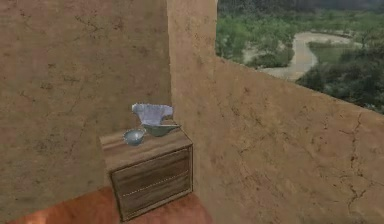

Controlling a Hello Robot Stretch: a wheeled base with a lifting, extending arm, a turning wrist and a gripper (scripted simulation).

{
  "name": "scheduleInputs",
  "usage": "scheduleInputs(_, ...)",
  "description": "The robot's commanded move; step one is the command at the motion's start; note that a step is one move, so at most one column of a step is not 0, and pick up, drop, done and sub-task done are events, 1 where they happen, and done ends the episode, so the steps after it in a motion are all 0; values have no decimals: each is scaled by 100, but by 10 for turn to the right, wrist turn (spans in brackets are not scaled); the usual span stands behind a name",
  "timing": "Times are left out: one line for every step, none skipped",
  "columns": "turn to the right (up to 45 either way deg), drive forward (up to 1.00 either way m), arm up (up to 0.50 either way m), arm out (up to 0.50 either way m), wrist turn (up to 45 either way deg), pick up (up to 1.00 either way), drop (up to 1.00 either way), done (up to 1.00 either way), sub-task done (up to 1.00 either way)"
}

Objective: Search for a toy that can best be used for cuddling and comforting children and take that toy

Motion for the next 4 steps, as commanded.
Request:
scheduleInputs(0, 30, 0, 0, 0, 0, 0, 0, 0)
scheduleInputs(-450, 0, 0, 0, 0, 0, 0, 0, 0)
scheduleInputs(-330, 0, 0, 0, 0, 0, 0, 0, 0)
scheduleInputs(0, 55, 0, 0, 0, 0, 0, 0, 0)
